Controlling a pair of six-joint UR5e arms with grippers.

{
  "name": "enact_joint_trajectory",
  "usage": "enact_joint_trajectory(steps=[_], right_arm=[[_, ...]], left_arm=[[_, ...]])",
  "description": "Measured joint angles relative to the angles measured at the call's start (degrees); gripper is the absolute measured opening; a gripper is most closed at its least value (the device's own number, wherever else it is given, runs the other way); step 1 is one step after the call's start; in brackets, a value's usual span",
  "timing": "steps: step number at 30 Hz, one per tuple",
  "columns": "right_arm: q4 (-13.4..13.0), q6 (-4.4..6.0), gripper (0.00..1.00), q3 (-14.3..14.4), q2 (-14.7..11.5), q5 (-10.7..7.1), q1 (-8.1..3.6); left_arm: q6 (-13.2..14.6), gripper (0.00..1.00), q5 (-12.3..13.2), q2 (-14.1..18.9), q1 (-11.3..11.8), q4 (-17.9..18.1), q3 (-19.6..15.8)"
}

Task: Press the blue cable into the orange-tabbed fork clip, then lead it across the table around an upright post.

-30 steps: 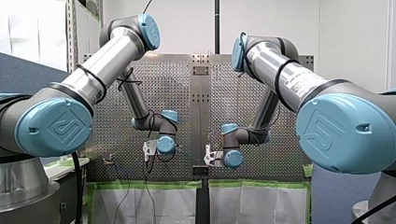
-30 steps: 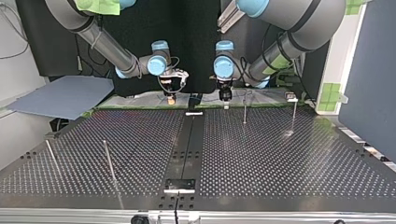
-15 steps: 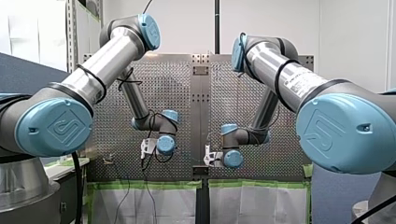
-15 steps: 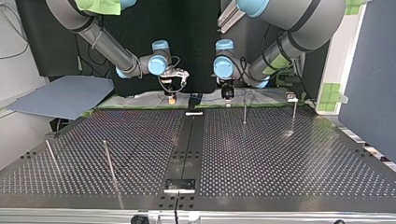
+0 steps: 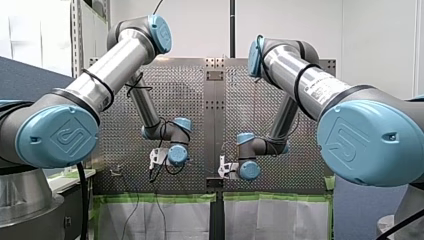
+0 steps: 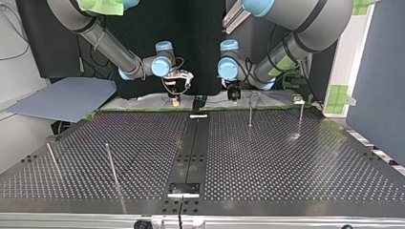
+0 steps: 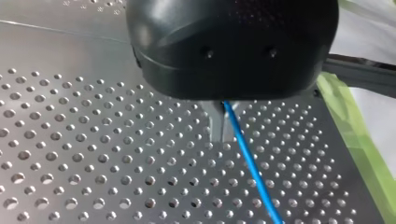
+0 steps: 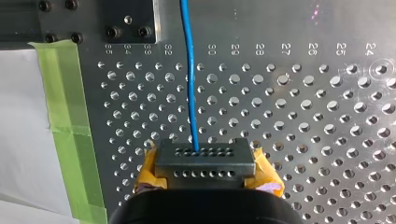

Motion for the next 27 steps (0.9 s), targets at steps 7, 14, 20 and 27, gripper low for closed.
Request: enact_joint_trajectory(steps=[7,14,20,27], right_arm=[[0.32,-0.02,0.00,-0.01,0.07,0.00,0.05],[1.86,-0.39,0.00,-0.33,-0.07,0.08,-0.12],[5.07,-1.99,0.00,-0.75,-2.36,0.47,-0.37],[8.80,-1.90,0.00,-0.78,-6.21,0.55,-0.03]], left_arm=[[-0.09,0.00,-0.36,0.00,0.03,-0.75,0.00],[0.18,0.00,-1.01,0.25,-0.51,-1.93,0.09],[0.16,0.00,-1.18,2.67,-2.35,-3.00,0.15],[-1.32,0.00,-1.56,6.86,-6.24,-4.19,0.20]])
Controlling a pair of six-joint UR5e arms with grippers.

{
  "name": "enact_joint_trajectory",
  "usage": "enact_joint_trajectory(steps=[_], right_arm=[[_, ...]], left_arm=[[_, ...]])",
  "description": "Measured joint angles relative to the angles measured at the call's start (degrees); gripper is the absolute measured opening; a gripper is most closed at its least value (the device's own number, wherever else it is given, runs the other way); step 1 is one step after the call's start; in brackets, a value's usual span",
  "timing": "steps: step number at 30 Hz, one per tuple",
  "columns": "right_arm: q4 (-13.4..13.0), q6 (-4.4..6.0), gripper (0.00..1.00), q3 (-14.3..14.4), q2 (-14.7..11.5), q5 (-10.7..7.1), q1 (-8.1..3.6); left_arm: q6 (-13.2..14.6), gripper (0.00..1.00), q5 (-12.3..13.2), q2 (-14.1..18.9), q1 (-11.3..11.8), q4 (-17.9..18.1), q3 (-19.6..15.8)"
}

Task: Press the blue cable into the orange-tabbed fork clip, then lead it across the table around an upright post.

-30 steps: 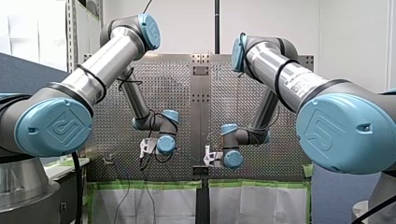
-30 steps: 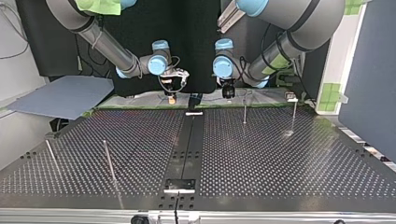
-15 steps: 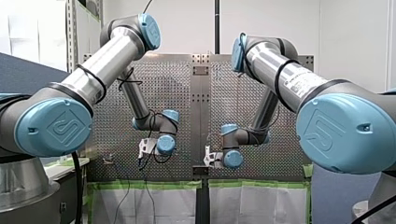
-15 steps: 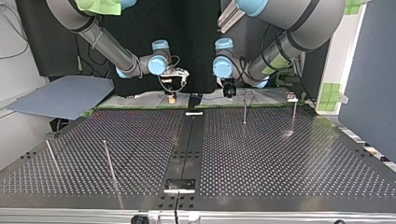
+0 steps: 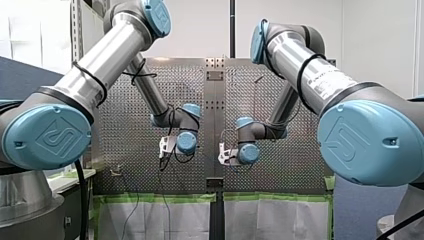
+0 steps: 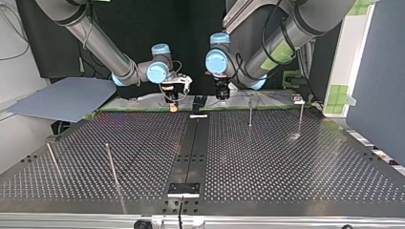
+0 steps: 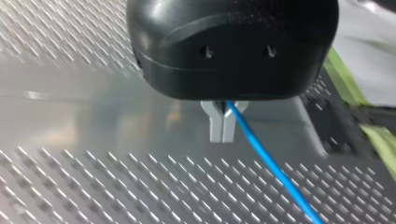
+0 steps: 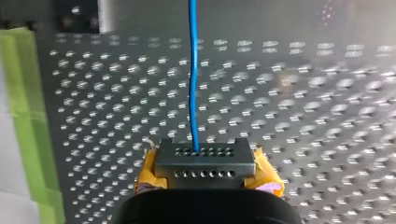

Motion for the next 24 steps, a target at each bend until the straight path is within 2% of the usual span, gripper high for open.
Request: enact_joint_trajectory(steps=[8,12,16,24], right_arm=[[1.39,0.47,0.00,-0.02,-4.39,-0.28,0.50],[2.18,0.75,0.00,-0.04,-6.60,-0.35,0.64],[3.86,1.15,0.00,-0.57,-8.96,-0.33,0.69],[7.50,1.26,0.00,-2.17,-13.54,-0.26,0.78]], left_arm=[[-0.02,0.00,-0.21,4.80,-1.64,-4.03,0.76],[0.00,0.00,-1.18,7.05,-2.31,-5.21,1.34],[0.00,0.00,-1.86,9.17,-2.85,-6.86,2.68],[-0.16,0.00,-3.22,13.60,-3.37,-10.24,5.03]])
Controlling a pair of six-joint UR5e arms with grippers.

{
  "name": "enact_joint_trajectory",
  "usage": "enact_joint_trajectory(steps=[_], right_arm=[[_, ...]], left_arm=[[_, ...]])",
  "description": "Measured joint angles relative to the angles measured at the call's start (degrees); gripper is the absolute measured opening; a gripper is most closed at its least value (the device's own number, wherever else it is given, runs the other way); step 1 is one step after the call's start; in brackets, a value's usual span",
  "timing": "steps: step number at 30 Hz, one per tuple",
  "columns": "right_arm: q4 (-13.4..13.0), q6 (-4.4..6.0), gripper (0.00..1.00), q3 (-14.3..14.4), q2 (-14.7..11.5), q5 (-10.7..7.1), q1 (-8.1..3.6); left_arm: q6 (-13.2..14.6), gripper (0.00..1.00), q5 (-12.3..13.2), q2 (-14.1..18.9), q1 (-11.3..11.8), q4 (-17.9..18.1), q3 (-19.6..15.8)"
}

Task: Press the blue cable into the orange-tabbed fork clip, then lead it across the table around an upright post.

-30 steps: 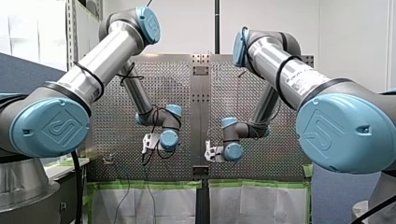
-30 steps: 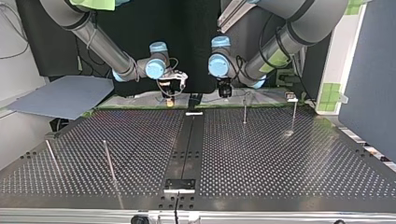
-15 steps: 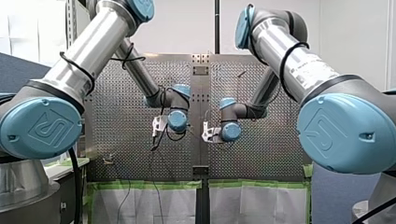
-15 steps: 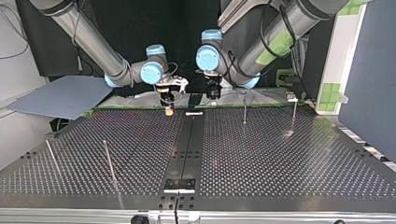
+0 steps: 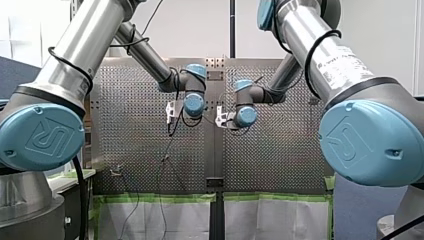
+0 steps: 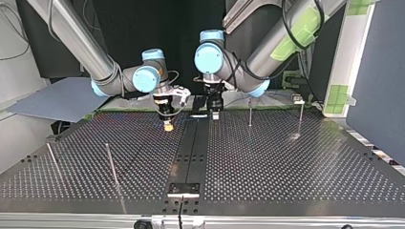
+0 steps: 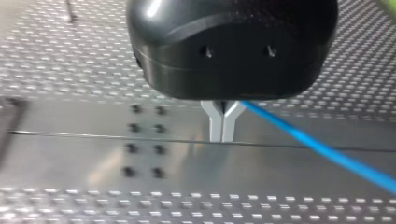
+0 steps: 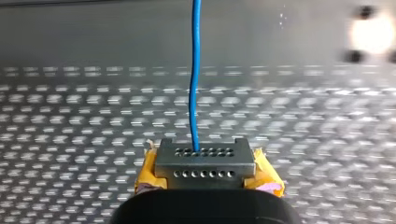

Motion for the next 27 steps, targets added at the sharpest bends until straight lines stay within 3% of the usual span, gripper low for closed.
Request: enact_joint_trajectory(steps=[10,19,27], right_arm=[[4.03,0.00,0.00,-3.14,-5.62,-0.10,0.03],[6.04,-0.03,0.00,-4.92,-10.70,0.08,0.19],[8.30,-0.09,0.00,-7.08,-15.05,0.60,0.12]], left_arm=[[-1.22,0.00,-0.72,4.95,-0.12,-1.27,1.65],[-1.58,0.00,-0.62,5.40,0.36,-1.42,2.30],[-2.11,0.00,-0.74,5.39,0.58,-3.27,5.70]])
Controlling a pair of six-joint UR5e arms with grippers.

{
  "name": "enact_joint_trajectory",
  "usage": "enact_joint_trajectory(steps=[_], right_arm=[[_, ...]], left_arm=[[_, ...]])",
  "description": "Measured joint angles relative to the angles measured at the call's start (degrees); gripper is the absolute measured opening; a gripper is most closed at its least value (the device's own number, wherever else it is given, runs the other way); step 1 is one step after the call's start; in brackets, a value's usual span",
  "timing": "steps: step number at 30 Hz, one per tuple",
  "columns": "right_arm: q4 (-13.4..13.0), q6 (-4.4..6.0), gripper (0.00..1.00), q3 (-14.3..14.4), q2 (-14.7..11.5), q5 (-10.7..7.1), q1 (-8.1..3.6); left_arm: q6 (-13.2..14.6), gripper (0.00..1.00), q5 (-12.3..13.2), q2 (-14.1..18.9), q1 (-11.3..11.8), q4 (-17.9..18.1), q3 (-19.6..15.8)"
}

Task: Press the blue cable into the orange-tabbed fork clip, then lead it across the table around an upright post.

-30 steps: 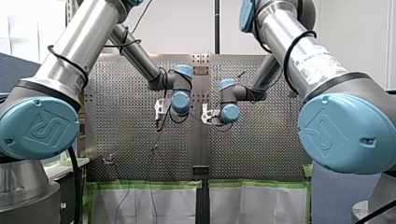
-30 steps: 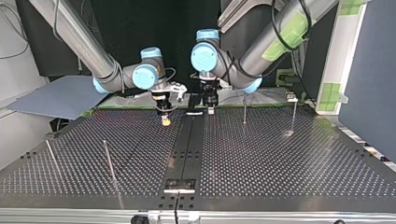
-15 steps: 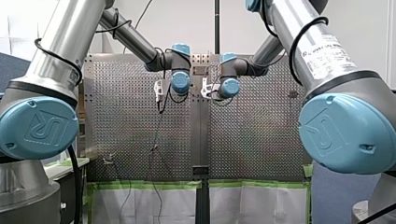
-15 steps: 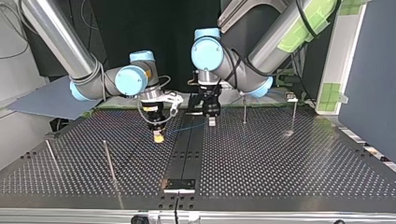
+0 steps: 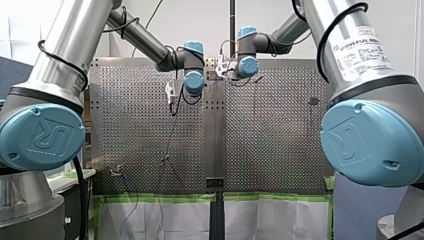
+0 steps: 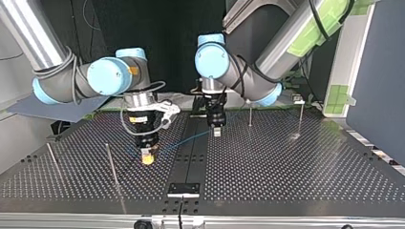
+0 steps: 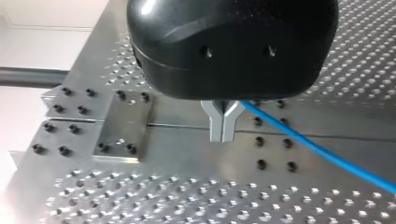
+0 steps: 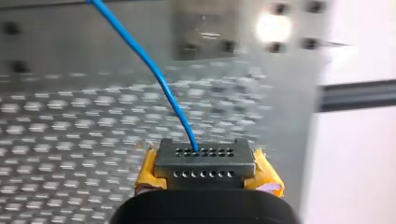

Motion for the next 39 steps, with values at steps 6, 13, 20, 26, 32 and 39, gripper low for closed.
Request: enact_joint_trajectory(steps=[6,13,20,26,32,39], right_arm=[[2.29,0.08,0.00,-2.06,-3.54,0.29,-0.69],[3.75,0.09,0.00,-2.62,-7.66,0.74,-2.10],[5.39,-0.42,0.00,-2.58,-10.47,2.09,-4.02],[6.06,-0.51,0.00,-2.55,-10.70,2.57,-5.61],[6.66,-0.58,0.00,-2.54,-10.73,2.62,-7.21],[6.83,-0.60,0.00,-2.34,-10.73,2.62,-8.77]], left_arm=[[-0.52,0.00,-0.11,0.03,-0.19,-1.14,2.03],[-0.86,0.00,0.37,0.00,-0.89,-4.57,5.51],[-2.42,0.00,3.85,-0.27,-1.43,-8.61,9.69],[-3.50,0.00,5.74,-2.25,-2.39,-11.98,13.16],[-4.54,0.00,6.12,-5.00,-3.62,-15.08,16.26],[-6.01,0.00,6.94,-7.27,-4.09,-18.69,19.87]])
